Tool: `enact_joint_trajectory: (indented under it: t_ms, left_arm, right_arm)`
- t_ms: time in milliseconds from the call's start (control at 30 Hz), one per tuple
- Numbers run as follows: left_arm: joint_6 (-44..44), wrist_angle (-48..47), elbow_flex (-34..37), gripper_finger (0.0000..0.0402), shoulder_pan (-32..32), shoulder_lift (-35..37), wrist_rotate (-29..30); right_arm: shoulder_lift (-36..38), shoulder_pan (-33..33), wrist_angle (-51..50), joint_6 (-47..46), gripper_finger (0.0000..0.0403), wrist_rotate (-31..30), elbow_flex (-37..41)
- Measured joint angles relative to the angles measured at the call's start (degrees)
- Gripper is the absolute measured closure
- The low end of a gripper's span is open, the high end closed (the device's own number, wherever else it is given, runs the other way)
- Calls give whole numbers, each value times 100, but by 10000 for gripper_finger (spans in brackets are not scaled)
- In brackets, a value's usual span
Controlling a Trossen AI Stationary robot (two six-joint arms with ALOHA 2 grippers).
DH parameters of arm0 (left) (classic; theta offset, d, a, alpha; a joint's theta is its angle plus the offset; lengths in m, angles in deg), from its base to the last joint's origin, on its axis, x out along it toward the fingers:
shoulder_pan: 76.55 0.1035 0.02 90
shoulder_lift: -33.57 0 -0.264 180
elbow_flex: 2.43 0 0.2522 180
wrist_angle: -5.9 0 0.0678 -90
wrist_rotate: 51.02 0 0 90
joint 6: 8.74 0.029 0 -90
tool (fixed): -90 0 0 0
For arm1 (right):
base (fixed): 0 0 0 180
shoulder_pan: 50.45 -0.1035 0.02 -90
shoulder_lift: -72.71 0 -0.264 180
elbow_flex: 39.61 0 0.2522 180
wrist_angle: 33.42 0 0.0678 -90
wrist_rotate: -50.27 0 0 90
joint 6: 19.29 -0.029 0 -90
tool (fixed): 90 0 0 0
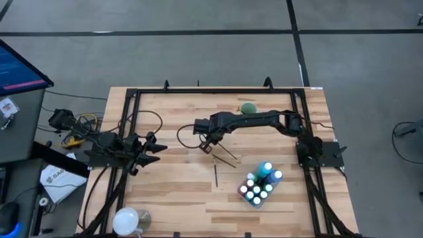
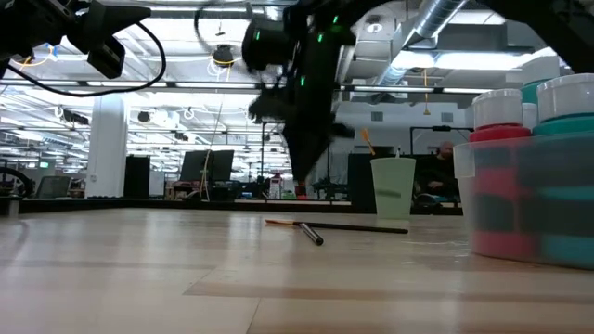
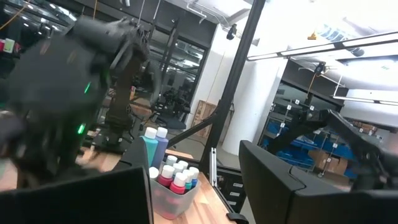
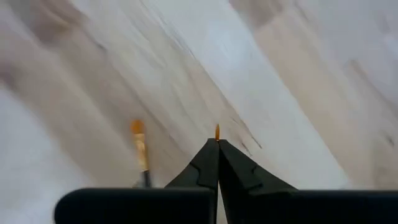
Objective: Pick & Place Paint Supplies
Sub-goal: Put the black paint brush into the green cup
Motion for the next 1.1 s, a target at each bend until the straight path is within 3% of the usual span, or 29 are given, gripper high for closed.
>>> enact_joint_trajectory:
  t_ms: [267, 733, 1100]
  left_arm:
    - [0, -1, 1, 270, 0, 0, 0]
    - [0, -1, 2, 270, 0, 1, 0]
    - [0, -1, 0, 270, 0, 0, 0]
  right_arm:
    - [1203, 30, -29, 56, 403, -796, -11]
    - [3227, 81, -44, 695, 403, -3102, -24]
    - [3760, 458, 193, 1495, 403, -3387, 186]
